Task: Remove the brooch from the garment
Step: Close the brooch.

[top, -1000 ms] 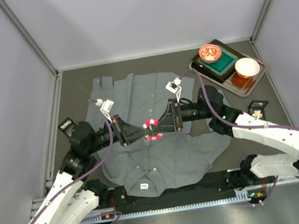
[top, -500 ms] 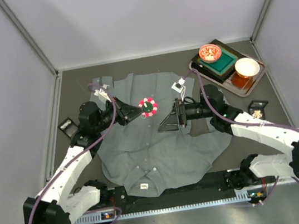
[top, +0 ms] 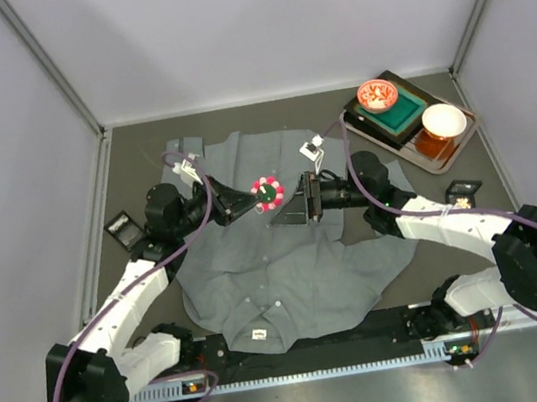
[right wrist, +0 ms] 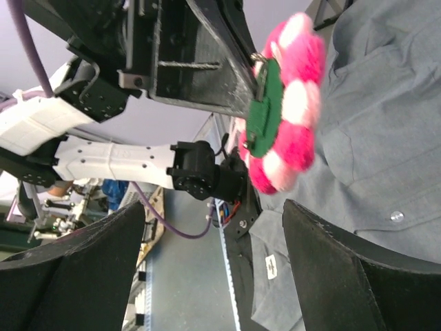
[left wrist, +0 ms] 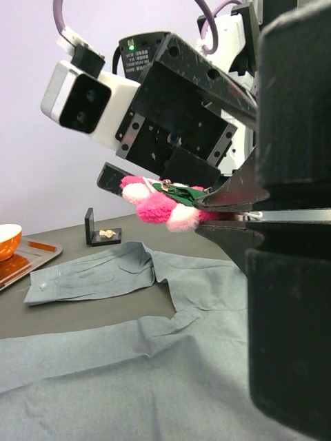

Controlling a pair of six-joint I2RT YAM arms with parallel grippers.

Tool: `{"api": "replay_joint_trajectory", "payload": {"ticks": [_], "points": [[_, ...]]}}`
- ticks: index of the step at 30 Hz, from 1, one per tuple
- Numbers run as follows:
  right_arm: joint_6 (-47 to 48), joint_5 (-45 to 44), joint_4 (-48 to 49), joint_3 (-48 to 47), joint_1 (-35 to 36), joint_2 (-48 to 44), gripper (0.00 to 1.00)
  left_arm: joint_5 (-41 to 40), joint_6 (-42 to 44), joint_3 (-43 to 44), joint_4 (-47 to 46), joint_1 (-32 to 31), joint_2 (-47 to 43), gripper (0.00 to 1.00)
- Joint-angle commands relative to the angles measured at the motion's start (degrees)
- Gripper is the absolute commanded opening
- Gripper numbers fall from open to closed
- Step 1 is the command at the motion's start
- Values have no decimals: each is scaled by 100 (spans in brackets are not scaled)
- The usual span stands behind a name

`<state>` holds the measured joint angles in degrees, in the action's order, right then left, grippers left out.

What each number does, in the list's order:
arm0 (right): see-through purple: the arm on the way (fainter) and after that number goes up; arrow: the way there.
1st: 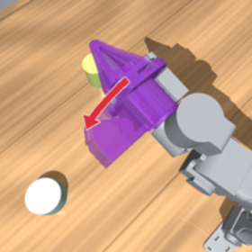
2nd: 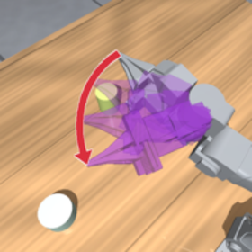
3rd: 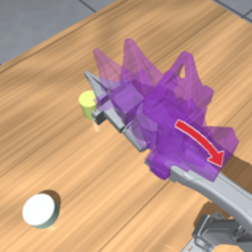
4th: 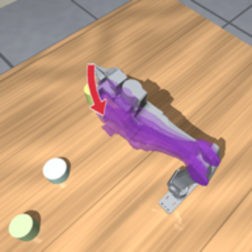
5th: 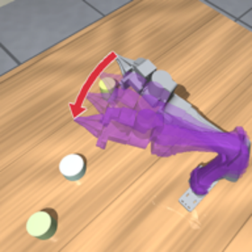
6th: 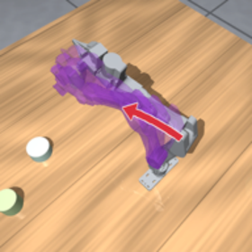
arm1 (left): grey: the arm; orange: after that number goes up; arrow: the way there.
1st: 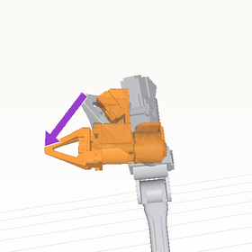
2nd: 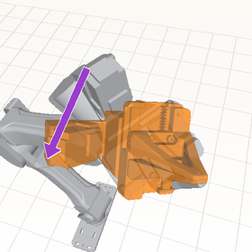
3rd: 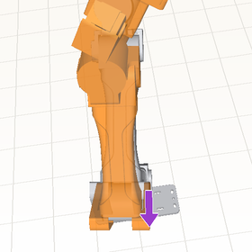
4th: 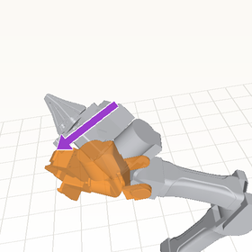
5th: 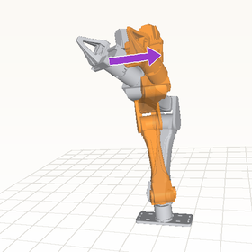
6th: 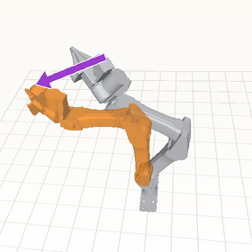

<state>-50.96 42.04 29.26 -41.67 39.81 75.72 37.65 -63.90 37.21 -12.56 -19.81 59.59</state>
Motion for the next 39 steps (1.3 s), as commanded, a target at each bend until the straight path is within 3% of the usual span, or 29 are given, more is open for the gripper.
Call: {"api": "replay_joint_trajectory", "payload": {"ticks": [1, 8, 19, 23, 25, 26, 28, 32, 39], "points": [[-362, -135, 590, -429, 123, -14, 79, -64, 238, -12, -291, 39, 26, 0], [-881, -213, 916, -544, 220, 21, 77, -126, 299, -39, -309, 39, 61, 0], [-477, -328, -190, -1440, 211, 495, 77, 199, 282, -214, -370, 39, 70, 0], [-275, 137, -516, -1967, 36, 803, 74, 296, 1, -424, -686, 30, 123, 0], [415, 59, -1085, -2300, 0, 699, 73, 348, -368, -548, -1116, 30, 158, 0], [725, -46, -2037, -2441, -8, 524, 74, 366, -508, -670, -1283, 39, 210, 0], [1401, -597, -2764, -2679, -9, 286, 75, 401, -902, -759, -1625, 30, 272, 0], [1712, -1057, -3444, -2312, -79, -277, 77, 585, -1256, -917, -2145, 39, 457, 0], [1712, -715, -3120, -1415, -360, -515, 70, 1095, -1256, -865, -2514, 39, 597, 0]]}}
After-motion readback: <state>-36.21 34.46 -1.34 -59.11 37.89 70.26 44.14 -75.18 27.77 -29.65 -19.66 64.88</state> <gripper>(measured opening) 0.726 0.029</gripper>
